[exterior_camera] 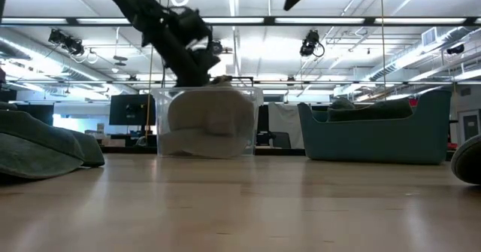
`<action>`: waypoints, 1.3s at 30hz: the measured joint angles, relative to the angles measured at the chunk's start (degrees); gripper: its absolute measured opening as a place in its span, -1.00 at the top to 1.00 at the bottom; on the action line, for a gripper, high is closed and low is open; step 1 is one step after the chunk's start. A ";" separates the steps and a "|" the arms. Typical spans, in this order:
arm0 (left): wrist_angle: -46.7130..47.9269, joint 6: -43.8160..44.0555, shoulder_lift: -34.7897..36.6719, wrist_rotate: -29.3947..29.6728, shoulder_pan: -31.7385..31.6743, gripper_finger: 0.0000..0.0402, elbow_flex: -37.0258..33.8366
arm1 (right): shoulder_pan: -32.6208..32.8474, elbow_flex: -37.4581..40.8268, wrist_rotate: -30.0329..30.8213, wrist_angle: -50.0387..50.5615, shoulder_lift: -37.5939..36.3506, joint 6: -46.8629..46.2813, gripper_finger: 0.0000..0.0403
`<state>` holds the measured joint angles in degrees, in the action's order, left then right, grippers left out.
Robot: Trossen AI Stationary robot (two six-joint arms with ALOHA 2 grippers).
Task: Pick & Place hat
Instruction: Put the brown cap into the transparent bin, then put the right black cap into the blue bin
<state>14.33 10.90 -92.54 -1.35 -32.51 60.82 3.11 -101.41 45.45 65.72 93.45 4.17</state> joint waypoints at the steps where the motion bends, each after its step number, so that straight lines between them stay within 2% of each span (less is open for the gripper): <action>1: 0.84 -0.10 -1.16 -0.05 -0.20 0.97 0.02 | 0.52 0.00 0.05 1.77 -0.10 -1.90 0.97; 5: 3.46 0.41 -4.58 -1.34 -1.74 0.97 0.39 | 2.42 0.10 -0.01 6.63 0.03 -6.09 0.97; 9: 2.52 0.71 -4.18 -1.89 -2.88 0.97 0.25 | 3.96 1.10 -0.11 7.45 0.08 -8.99 0.97; 13: 3.50 0.39 -1.01 -3.03 -3.37 0.97 -0.22 | 5.18 1.14 -0.52 9.40 0.00 -11.52 0.99; 19: 5.37 -0.29 7.66 -3.78 -3.24 0.97 -0.13 | 7.88 1.14 -4.38 13.43 -0.18 -16.74 0.99; 25: 5.64 -2.20 16.72 -4.24 -0.73 0.97 -0.09 | 11.86 1.21 -14.11 21.16 -0.24 -27.94 0.99; 30: 5.62 -5.81 22.24 -4.68 4.21 0.97 -0.07 | 17.87 2.97 -24.06 20.90 -0.25 -32.43 1.00; 35: 5.72 -11.80 24.11 -4.52 8.57 0.95 -0.07 | 24.11 9.66 -35.99 16.84 -0.23 -32.42 1.00; 39: 5.70 -13.99 24.05 -4.66 10.43 0.81 -0.07 | 26.63 17.08 -44.24 12.25 -0.17 -36.36 0.91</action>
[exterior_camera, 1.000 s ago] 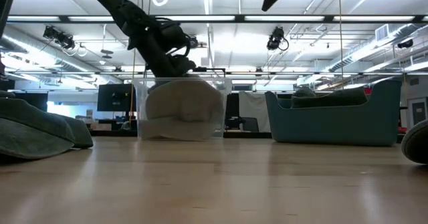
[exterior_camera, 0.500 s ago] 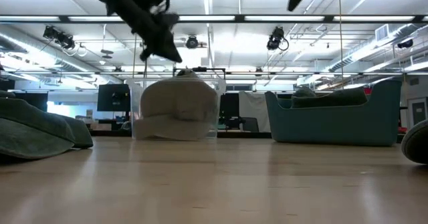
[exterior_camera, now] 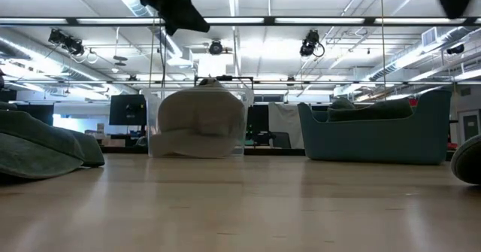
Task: Pick & Place hat
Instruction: Put the right black cap into the blue bin
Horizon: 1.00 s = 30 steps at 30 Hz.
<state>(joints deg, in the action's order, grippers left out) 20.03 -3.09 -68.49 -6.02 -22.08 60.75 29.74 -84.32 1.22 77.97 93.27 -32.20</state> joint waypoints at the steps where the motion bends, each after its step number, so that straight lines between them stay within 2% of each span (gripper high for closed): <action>1: 0.01 -0.48 0.00 0.04 0.27 0.77 0.00 | 0.15 1.43 -2.26 -0.38 0.00 -1.59 0.86; 8: -0.44 -0.31 -0.02 0.19 0.72 0.50 0.00 | 0.13 7.04 -13.01 -4.77 -0.02 -6.77 0.50; 14: -0.39 1.04 -0.13 0.17 0.85 0.45 0.00 | 2.64 12.60 -20.43 -13.53 -0.07 -12.53 0.18; 18: -0.39 2.45 -0.13 0.17 0.85 0.45 0.00 | 4.92 18.13 -19.99 -20.80 -0.04 -15.83 0.03; 21: -0.22 2.47 -0.13 0.19 0.85 0.45 0.00 | 6.03 22.13 -16.59 -23.82 -0.04 -18.04 -0.02; 26: -0.13 3.22 -0.13 0.19 0.86 0.45 0.00 | 6.70 27.44 -11.82 -25.53 -0.04 -16.89 -0.03; 30: 0.20 5.42 -0.13 0.19 1.20 0.45 -0.04 | 6.88 33.03 -10.97 -34.75 -0.06 -14.20 -0.01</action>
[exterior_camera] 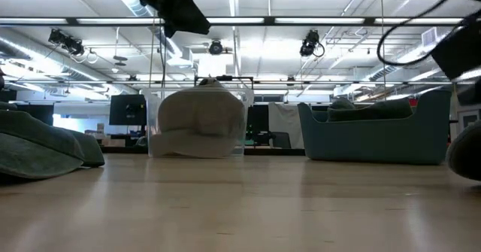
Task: Pick & Place hat
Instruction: Put the right black cap into the blue bin
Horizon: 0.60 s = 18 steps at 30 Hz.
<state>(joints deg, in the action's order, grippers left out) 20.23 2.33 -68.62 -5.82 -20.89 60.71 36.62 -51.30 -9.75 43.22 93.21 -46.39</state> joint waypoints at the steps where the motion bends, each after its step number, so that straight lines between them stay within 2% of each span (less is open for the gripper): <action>1: 0.06 0.04 0.00 0.00 0.22 0.45 -0.11 | 0.00 1.50 0.57 -2.37 -0.06 0.20 0.00; 6: 0.74 0.02 -0.04 -0.02 1.48 0.45 -0.20 | 0.00 6.71 4.01 -8.64 -0.50 -0.99 0.17; 8: 0.77 0.02 -0.04 -0.02 2.10 0.45 -0.20 | 0.00 7.23 4.56 -8.43 -0.48 -0.46 0.35; 12: 0.73 0.00 -0.04 -0.01 3.10 0.45 -0.20 | -0.16 6.66 5.22 -6.92 -0.24 -0.26 0.87; 13: 0.72 0.00 -0.04 -0.02 3.20 0.45 -0.20 | -0.17 5.87 5.07 -6.12 -0.13 -0.17 0.93; 18: 0.70 -0.02 -0.04 0.00 3.20 0.45 -0.23 | -0.66 -1.54 5.89 2.66 -0.59 3.71 0.96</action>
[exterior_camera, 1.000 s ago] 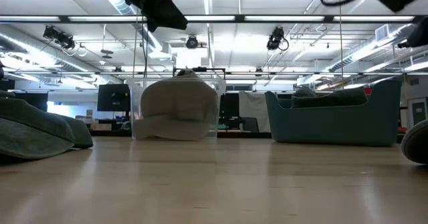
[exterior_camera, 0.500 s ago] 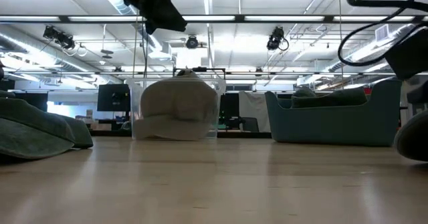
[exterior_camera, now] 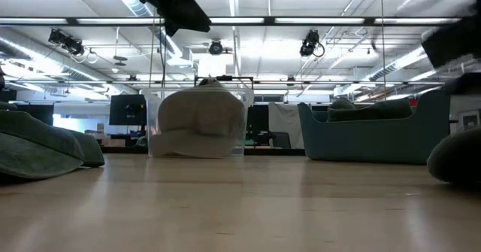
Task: Pick & Place hat
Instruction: Put the right black cap into the blue bin
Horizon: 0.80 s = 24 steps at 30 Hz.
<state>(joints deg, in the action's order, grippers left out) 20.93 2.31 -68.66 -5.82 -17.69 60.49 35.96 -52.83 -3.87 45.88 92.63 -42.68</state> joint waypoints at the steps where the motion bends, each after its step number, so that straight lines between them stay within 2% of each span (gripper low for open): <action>1: 0.00 0.00 0.00 0.00 -0.01 0.45 0.00 | -0.22 -1.87 0.91 1.40 -0.50 1.07 0.97; 6: -0.02 -0.03 0.00 -0.01 0.01 0.45 -0.02 | -1.45 -11.39 11.58 15.87 -3.56 4.77 0.97; 12: -0.02 -0.04 0.00 -0.02 -0.02 0.45 -0.02 | -4.23 -21.31 32.44 32.25 -8.48 5.92 0.99; 16: -0.02 0.00 0.00 0.00 0.00 0.45 -0.02 | -8.12 -24.37 45.72 33.71 -12.63 11.59 0.99; 20: 0.02 0.00 0.00 0.00 0.02 0.45 -0.02 | -14.54 -24.75 56.16 34.82 -16.96 19.40 0.99; 24: 0.11 -0.02 0.00 -0.02 0.02 0.45 -0.02 | -22.68 -24.71 59.79 37.10 -20.16 23.63 0.99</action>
<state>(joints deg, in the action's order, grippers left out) 21.04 2.28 -68.66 -5.85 -17.67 60.47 13.28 -77.55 55.92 82.97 72.46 -19.06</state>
